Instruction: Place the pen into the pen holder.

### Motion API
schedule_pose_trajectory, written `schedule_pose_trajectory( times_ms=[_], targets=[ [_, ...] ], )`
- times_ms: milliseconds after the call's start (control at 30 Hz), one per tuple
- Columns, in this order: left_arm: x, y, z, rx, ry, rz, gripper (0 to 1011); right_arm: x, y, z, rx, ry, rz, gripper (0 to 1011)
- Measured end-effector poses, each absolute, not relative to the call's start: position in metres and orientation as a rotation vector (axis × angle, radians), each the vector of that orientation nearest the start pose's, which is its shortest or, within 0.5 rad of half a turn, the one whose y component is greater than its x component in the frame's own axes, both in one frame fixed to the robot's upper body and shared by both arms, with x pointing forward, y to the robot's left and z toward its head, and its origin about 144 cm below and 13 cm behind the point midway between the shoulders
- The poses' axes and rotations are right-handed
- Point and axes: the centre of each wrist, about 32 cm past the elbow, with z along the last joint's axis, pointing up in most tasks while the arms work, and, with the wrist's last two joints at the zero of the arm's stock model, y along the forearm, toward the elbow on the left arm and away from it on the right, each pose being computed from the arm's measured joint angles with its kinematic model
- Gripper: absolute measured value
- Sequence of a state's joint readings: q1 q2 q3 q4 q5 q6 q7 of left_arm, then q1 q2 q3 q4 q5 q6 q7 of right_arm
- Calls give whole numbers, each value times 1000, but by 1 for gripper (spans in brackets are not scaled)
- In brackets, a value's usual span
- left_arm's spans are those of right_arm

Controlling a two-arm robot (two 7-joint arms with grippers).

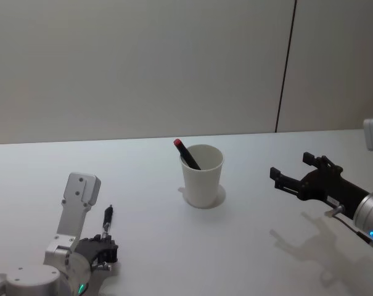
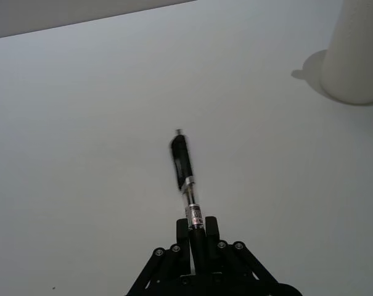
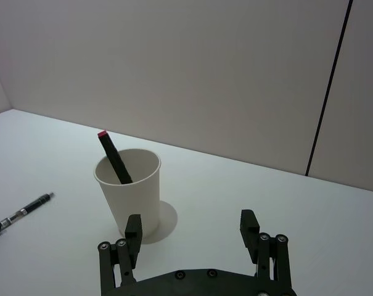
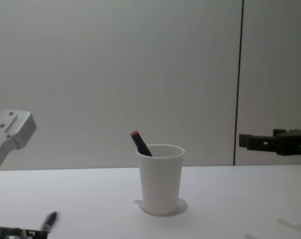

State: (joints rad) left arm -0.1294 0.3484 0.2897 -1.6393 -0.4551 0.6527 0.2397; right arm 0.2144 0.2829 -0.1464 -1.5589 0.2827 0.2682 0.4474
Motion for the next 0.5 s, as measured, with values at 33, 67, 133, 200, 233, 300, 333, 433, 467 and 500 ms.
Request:
schedule_pose_trajectory(
  times_ms=[33, 67, 133, 200, 233, 300, 333, 433, 467, 500],
  targets=[
    [479, 234, 1185, 493, 380, 1439, 170, 513, -266, 1210, -89, 75, -989, 1002],
    [480, 234, 1185, 494, 381, 1439, 158, 513, -266, 1210, -89, 75, -989, 1002],
    [480, 234, 1185, 494, 382, 1439, 129, 513, -266, 1210, -89, 75, -989, 1002],
    [480, 234, 1184, 495, 382, 1439, 129, 513, -266, 1210, -89, 75, -989, 1002],
    [480, 234, 1184, 495, 383, 1439, 129, 513, -266, 1210, -89, 75, -989, 1002],
    [480, 234, 1184, 495, 384, 1438, 129, 513, -266, 1210, -89, 75, -989, 1002],
    [480, 234, 1184, 496, 384, 1438, 129, 513, -266, 1210, -89, 75, -989, 1002],
    [480, 234, 1183, 494, 384, 1439, 129, 513, -266, 1210, -89, 75, -989, 1001],
    [480, 235, 1183, 493, 384, 1439, 129, 513, -266, 1210, -89, 75, -989, 1002],
    [480, 235, 1183, 492, 384, 1439, 129, 513, -266, 1210, -89, 75, -989, 1002]
  ],
)
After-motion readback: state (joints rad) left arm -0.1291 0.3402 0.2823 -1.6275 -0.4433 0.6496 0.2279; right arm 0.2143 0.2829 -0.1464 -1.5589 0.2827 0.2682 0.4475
